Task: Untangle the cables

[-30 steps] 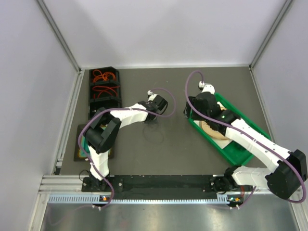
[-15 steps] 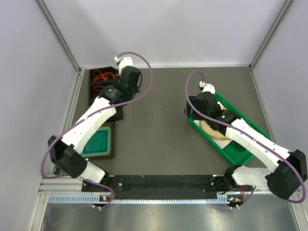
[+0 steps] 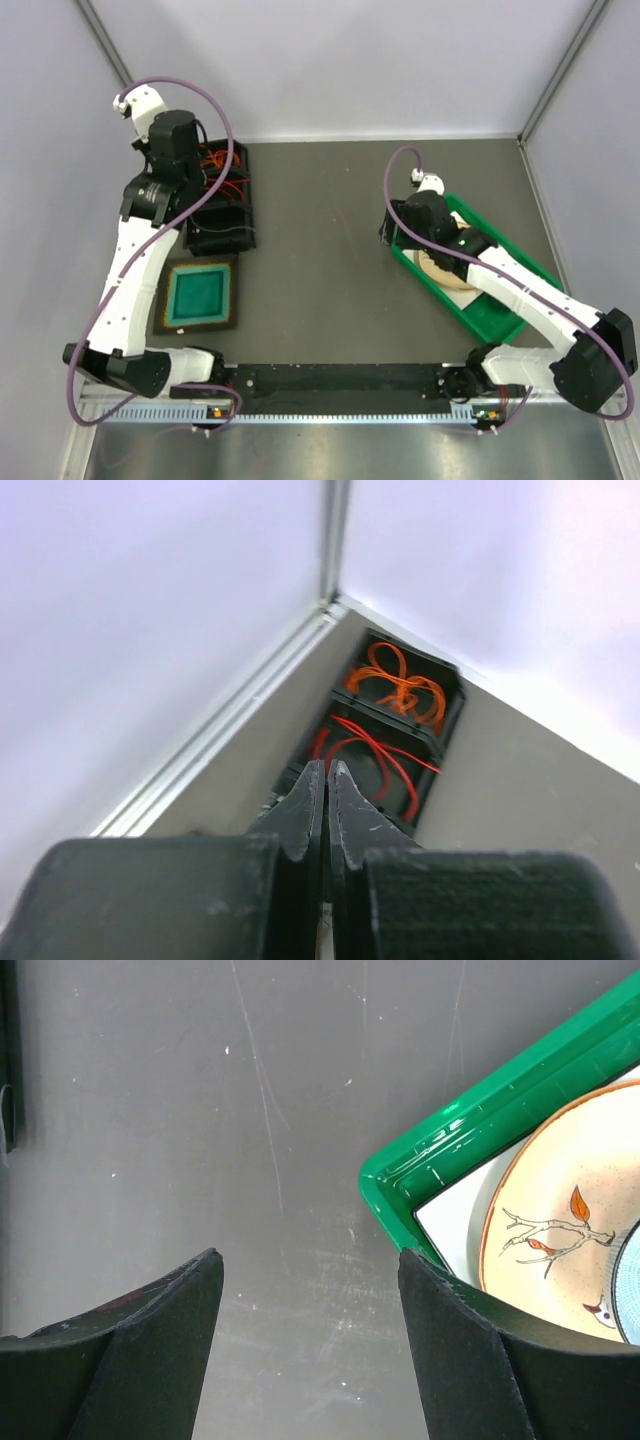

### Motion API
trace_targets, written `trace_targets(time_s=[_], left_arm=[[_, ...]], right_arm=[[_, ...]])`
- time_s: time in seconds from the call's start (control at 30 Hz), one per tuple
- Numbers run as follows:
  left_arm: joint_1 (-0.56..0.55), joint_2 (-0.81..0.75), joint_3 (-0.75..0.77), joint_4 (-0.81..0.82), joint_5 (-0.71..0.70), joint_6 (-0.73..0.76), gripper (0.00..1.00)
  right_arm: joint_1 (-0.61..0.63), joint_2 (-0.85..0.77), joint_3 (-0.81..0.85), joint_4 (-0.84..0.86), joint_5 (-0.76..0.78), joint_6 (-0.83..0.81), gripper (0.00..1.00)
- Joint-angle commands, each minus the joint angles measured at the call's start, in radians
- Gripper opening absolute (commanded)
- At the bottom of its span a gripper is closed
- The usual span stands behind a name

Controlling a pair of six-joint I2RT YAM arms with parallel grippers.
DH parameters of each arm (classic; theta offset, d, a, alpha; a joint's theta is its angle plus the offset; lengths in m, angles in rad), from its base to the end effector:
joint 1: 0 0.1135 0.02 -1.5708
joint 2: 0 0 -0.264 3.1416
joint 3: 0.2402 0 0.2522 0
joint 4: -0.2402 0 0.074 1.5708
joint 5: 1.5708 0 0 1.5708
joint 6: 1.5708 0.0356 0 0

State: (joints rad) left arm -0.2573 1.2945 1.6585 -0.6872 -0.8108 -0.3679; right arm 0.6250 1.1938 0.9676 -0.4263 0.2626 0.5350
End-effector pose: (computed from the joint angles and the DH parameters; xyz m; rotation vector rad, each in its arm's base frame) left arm 0.2473 -0.0384 0.4795 -0.6264 1.6906 0.3222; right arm 0.2172 0.1453 0.2967 0.0449 2.2198 0.3555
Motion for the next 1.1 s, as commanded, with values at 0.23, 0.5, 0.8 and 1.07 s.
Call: trace_targets(time_s=[0.23,0.5,0.8,1.07], left_arm=[[0.141,0.175,-0.232,0.120,0.202,-0.025,0.00],[0.170,0.328,-0.347,0.196,0.271,-0.103,0.00],[0.176,0.158,-0.347,0.305,0.501,-0.069,0.00],[0.176,0.146,0.036,0.215,0.717,-0.026,0.00]], right_arm=[[-0.008,0.018,0.000,0.050,-0.026,0.011,0.70],[-0.010,0.018,-0.006,0.049,-0.026,0.014,0.70],[-0.008,0.026,-0.006,0.049,-0.025,0.008,0.70],[-0.010,0.038,0.002,0.061,-0.046,0.017,0.70]])
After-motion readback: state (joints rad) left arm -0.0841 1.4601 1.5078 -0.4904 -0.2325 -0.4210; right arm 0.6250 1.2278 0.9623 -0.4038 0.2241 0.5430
